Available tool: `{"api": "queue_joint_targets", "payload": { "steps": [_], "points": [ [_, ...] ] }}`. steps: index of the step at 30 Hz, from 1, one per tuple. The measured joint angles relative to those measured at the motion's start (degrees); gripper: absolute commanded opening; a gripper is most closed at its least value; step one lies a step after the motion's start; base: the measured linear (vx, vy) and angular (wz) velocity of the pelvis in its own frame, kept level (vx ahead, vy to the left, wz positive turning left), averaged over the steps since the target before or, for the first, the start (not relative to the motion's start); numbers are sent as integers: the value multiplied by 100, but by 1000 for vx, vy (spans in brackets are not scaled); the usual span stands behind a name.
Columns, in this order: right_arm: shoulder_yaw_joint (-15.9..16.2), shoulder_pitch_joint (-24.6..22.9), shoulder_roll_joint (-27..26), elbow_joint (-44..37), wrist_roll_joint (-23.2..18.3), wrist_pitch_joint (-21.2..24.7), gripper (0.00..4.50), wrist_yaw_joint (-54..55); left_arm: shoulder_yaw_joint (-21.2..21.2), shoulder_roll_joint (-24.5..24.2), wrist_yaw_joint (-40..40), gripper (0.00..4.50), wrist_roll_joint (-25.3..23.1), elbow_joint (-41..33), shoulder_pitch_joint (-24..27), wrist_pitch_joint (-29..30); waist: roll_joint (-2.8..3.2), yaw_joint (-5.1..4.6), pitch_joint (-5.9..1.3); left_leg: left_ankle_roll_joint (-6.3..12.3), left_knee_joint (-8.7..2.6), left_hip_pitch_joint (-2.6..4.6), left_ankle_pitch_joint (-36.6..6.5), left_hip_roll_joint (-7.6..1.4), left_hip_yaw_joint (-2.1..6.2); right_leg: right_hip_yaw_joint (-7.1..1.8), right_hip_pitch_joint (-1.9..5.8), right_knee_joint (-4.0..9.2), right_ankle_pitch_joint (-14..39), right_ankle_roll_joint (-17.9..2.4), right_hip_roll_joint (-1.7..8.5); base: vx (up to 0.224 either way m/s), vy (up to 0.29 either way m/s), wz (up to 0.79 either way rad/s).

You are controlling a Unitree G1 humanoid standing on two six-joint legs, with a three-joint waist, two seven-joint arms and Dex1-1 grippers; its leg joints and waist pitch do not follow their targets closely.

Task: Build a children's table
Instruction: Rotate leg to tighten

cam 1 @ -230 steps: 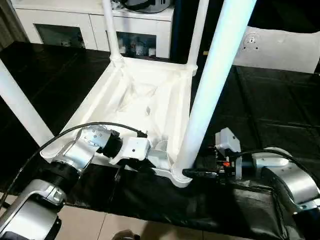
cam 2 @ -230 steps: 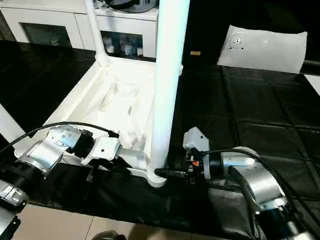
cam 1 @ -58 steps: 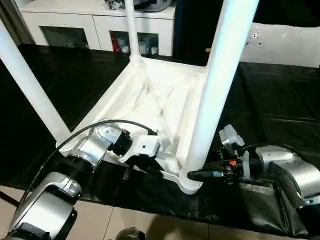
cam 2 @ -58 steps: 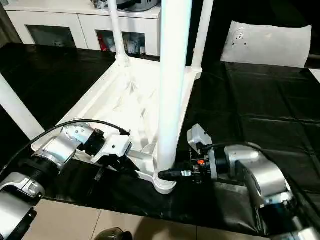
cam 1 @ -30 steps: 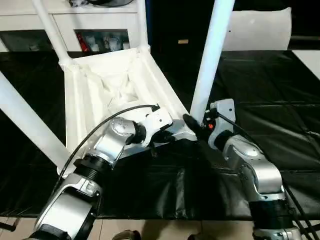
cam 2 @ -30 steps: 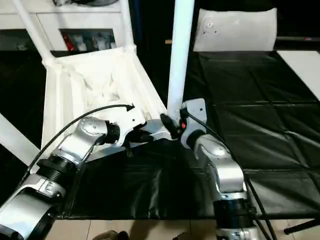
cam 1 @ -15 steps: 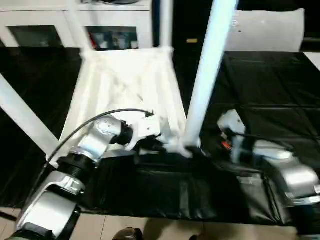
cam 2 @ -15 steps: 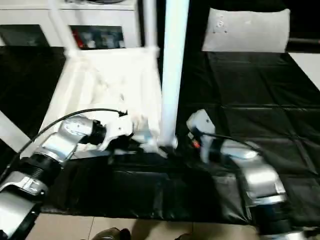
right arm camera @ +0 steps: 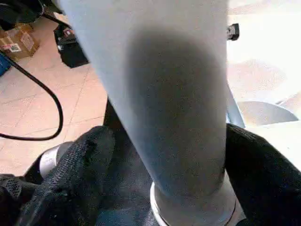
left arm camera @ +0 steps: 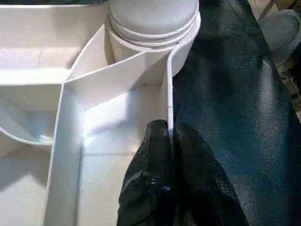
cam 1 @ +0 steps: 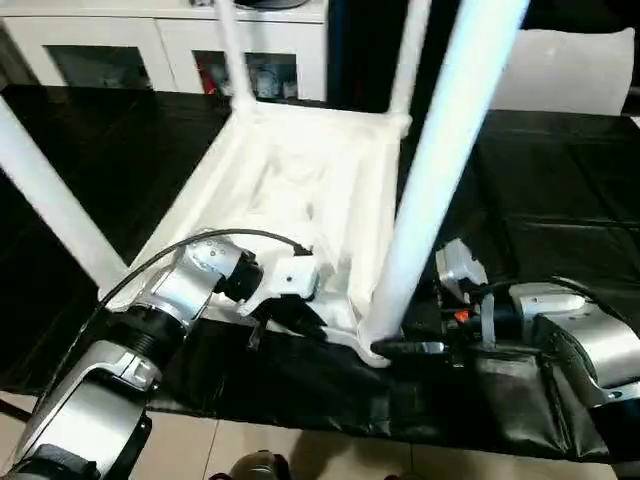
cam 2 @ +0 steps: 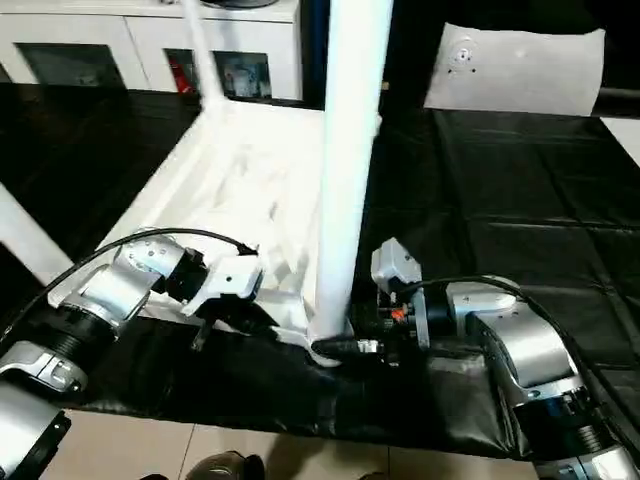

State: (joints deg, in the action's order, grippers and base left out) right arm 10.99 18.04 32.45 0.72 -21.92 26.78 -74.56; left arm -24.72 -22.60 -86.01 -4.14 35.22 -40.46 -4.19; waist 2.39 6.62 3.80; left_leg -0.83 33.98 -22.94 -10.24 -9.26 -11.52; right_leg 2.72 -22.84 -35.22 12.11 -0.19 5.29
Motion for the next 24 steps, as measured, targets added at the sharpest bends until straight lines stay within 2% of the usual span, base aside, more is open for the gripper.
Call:
{"api": "queue_joint_targets", "payload": {
  "steps": [4,6,8,14,18,24],
  "points": [
    [3,-1,15,2,-5,17,335,-10,-10,0,-54,0,2,0,0,-16,0,8,0,1,3,0,1,0,0,0,-1,-4,0,0,0,0,0,0],
    [9,-9,14,2,-22,21,303,-11,-10,-5,-78,0,2,0,1,-23,0,11,-1,10,4,-1,6,0,0,0,-1,-4,0,0,0,0,0,0],
    [9,-13,14,2,-22,25,297,1,-15,-11,-101,0,2,0,3,-51,0,15,-1,18,5,-1,11,0,0,1,-1,-5,0,0,0,0,0,0],
    [12,-26,10,-9,-35,63,237,40,-67,-48,-122,0,-1,0,5,-127,-1,38,-3,22,16,-2,13,-2,1,1,-1,-14,0,0,0,0,0,0],
    [-7,-86,-10,-80,-36,69,218,135,-70,-47,-102,0,-12,0,5,-121,-4,43,-4,21,27,-2,13,-4,1,0,-1,-26,0,0,0,0,0,0],
    [-130,-387,-230,-373,-71,192,212,504,-57,-37,-32,0,-17,-54,18,58,-3,63,-7,2,47,3,2,-6,1,-3,-2,-54,0,0,2,0,0,0]
  ]
}}
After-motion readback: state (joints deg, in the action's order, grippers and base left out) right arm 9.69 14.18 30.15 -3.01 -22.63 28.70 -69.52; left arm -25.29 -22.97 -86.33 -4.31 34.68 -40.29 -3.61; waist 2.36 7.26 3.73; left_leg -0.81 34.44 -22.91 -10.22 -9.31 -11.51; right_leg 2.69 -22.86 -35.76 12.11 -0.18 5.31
